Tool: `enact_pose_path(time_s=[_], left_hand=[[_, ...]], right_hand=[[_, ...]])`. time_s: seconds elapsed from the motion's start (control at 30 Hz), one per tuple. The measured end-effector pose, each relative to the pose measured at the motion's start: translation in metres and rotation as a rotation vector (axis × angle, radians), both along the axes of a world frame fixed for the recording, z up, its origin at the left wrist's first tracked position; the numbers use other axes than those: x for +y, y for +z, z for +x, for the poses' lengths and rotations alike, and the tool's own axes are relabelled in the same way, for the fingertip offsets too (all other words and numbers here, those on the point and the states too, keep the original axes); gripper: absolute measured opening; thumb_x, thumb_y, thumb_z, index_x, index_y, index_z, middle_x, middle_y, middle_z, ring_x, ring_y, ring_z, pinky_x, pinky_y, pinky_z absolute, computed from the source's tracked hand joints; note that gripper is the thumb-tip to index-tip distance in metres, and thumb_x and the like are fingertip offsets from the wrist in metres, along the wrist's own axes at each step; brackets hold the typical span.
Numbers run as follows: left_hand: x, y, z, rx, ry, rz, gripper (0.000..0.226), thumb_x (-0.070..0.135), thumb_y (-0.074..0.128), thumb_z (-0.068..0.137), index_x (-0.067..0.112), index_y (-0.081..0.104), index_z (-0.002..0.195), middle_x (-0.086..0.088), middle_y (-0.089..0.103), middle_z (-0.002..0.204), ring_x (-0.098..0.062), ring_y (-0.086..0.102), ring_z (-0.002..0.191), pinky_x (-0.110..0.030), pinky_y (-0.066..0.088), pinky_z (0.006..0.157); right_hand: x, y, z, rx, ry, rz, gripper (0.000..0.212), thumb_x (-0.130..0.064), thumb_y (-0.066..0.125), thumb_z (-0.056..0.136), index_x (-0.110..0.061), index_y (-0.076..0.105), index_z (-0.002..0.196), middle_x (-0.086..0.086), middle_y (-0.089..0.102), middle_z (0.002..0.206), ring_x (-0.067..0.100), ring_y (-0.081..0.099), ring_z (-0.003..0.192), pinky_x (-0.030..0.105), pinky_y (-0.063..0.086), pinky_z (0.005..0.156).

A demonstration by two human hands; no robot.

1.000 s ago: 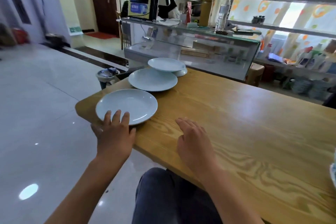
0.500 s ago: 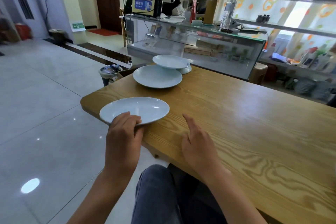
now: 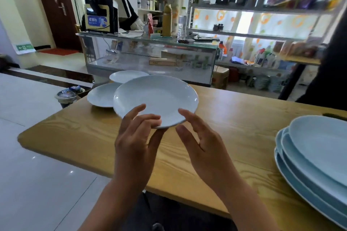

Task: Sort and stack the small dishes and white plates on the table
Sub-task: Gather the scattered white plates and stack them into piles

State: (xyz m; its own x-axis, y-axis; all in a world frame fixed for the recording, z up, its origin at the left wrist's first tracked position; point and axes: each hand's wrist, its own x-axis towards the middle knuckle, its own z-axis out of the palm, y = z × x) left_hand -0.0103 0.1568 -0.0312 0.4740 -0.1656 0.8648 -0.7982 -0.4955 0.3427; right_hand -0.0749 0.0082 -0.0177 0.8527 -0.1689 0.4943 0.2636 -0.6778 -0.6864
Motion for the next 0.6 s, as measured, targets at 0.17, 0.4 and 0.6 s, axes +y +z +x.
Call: enact_pose_path(time_s=[0.17,0.4,0.6], left_hand=[[-0.057,0.008,-0.023,-0.026,-0.196,-0.064,0.017,0.008,0.076,0.074,0.004,0.069,0.089,-0.005,0.069,0.101,-0.025,0.054,0.122,-0.032,0.043,0.102],[-0.14,0.031,-0.057,-0.089,-0.454,-0.027,0.015,0.006,0.077,0.079,0.002,0.07,0.092,-0.006,0.069,0.108,-0.028,0.052,0.125,-0.045,0.045,0.099],[-0.201,0.051,-0.099,-0.018,-0.616,0.108,0.038,0.018,0.069,0.085,0.011,0.063,0.122,-0.006,0.049,0.142,-0.023,0.035,0.139,-0.041,0.035,0.111]], right_hand=[[-0.048,0.01,-0.04,-0.078,-0.186,-0.024,0.028,-0.047,0.052,0.091,-0.031,0.056,0.115,-0.019,0.056,0.116,-0.014,0.047,0.107,0.0,0.035,0.084],[-0.101,0.025,-0.1,-0.16,-0.443,0.132,0.028,-0.047,0.064,0.08,-0.038,0.059,0.106,-0.025,0.061,0.112,-0.012,0.053,0.108,0.006,0.043,0.088],[-0.146,0.041,-0.16,-0.267,-0.682,0.173,0.026,-0.05,0.061,0.081,-0.038,0.059,0.104,-0.021,0.064,0.104,-0.002,0.058,0.099,0.008,0.046,0.08]])
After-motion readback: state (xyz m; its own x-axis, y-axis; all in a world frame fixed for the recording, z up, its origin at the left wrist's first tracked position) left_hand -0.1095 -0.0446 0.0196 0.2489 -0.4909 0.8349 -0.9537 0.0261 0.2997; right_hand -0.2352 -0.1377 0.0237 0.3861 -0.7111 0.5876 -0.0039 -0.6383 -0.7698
